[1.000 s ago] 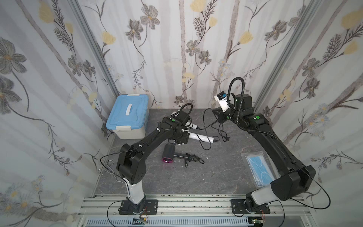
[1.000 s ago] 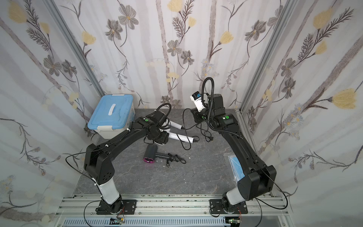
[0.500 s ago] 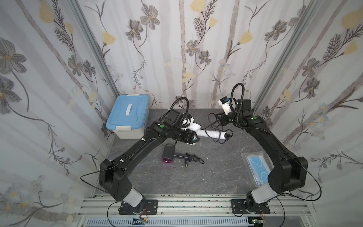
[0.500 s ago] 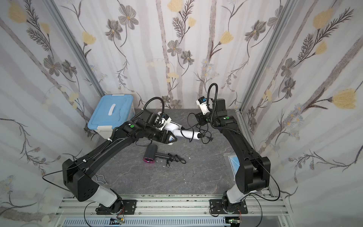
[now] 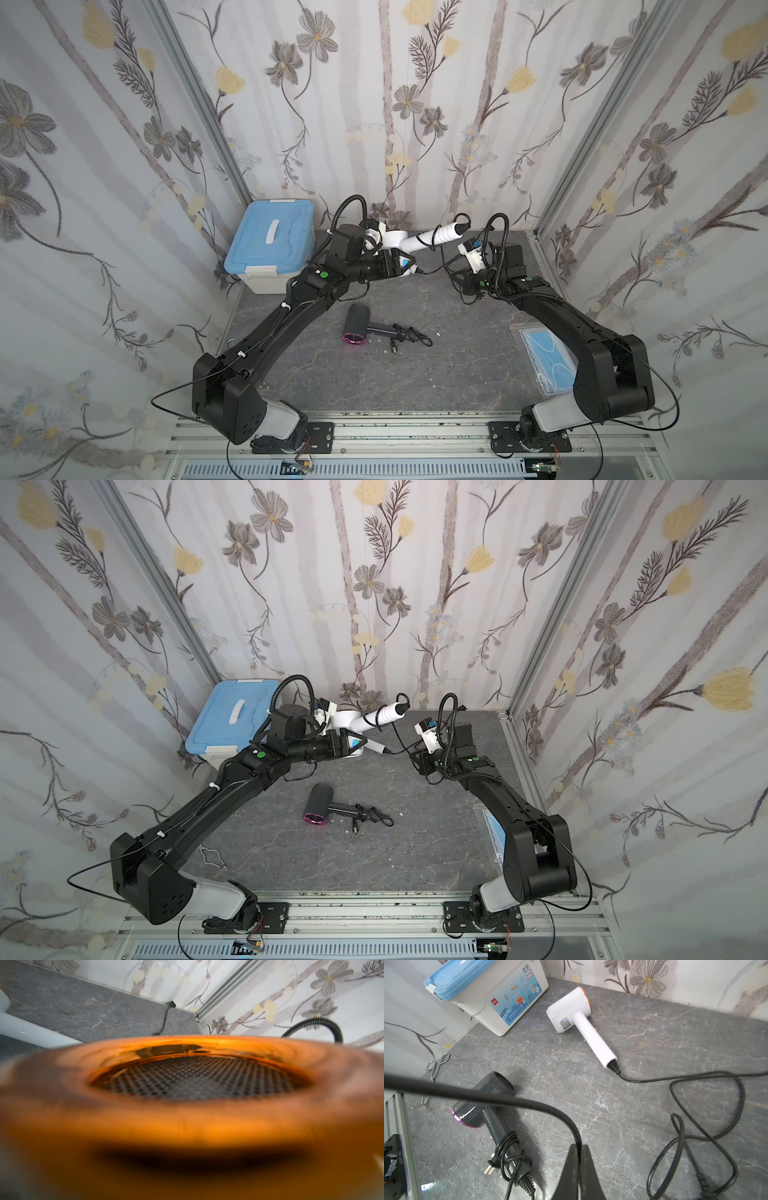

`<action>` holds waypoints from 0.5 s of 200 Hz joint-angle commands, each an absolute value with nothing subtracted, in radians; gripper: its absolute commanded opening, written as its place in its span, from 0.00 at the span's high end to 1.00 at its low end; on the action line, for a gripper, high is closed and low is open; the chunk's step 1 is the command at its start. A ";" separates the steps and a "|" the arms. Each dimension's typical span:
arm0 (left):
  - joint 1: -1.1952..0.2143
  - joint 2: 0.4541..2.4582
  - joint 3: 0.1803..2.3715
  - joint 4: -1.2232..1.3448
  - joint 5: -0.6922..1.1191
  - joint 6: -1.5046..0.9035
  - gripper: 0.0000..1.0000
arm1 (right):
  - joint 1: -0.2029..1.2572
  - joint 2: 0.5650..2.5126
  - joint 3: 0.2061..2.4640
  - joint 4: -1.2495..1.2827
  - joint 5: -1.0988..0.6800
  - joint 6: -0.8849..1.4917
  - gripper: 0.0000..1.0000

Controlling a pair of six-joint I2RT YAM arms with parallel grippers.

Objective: Wrap the cord around the hair dryer
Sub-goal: Wrap the power cord around the hair dryer.

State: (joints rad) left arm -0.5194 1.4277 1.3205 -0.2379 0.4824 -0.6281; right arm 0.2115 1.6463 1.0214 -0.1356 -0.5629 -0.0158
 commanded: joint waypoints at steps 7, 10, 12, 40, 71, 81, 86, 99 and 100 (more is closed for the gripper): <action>-0.476 1.424 1.310 -0.089 0.325 -0.728 1.00 | 0.223 1.607 0.942 -0.057 -0.561 0.026 1.00; -0.472 1.426 1.310 -0.091 0.310 -0.731 1.00 | 0.224 1.602 0.931 -0.054 -0.559 0.029 1.00; -0.469 1.427 1.310 -0.092 0.299 -0.733 1.00 | 0.225 1.602 0.924 -0.054 -0.557 0.031 1.00; -0.430 1.455 1.319 -0.097 0.211 -0.767 1.00 | 0.246 1.536 0.834 -0.051 -0.528 0.052 1.00; -0.420 1.489 1.357 -0.203 0.023 -0.748 1.00 | 0.294 1.488 0.782 -0.106 -0.470 0.049 1.00; -0.419 1.506 1.373 -0.256 -0.059 -0.736 1.00 | 0.313 1.468 0.777 -0.130 -0.455 0.050 1.00; -0.420 1.516 1.382 -0.286 -0.101 -0.733 1.00 | 0.322 1.456 0.777 -0.143 -0.450 0.049 1.00; -0.420 1.540 1.396 -0.348 -0.194 -0.726 1.00 | 0.347 1.426 0.781 -0.174 -0.436 0.050 1.00; -0.420 1.543 1.398 -0.352 -0.201 -0.725 1.00 | 0.349 1.424 0.782 -0.176 -0.434 0.050 1.00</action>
State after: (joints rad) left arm -0.4252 1.5143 1.3640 -0.3111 0.0540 -0.7177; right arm 0.3206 1.4631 0.7818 -0.1081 -0.4957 0.0368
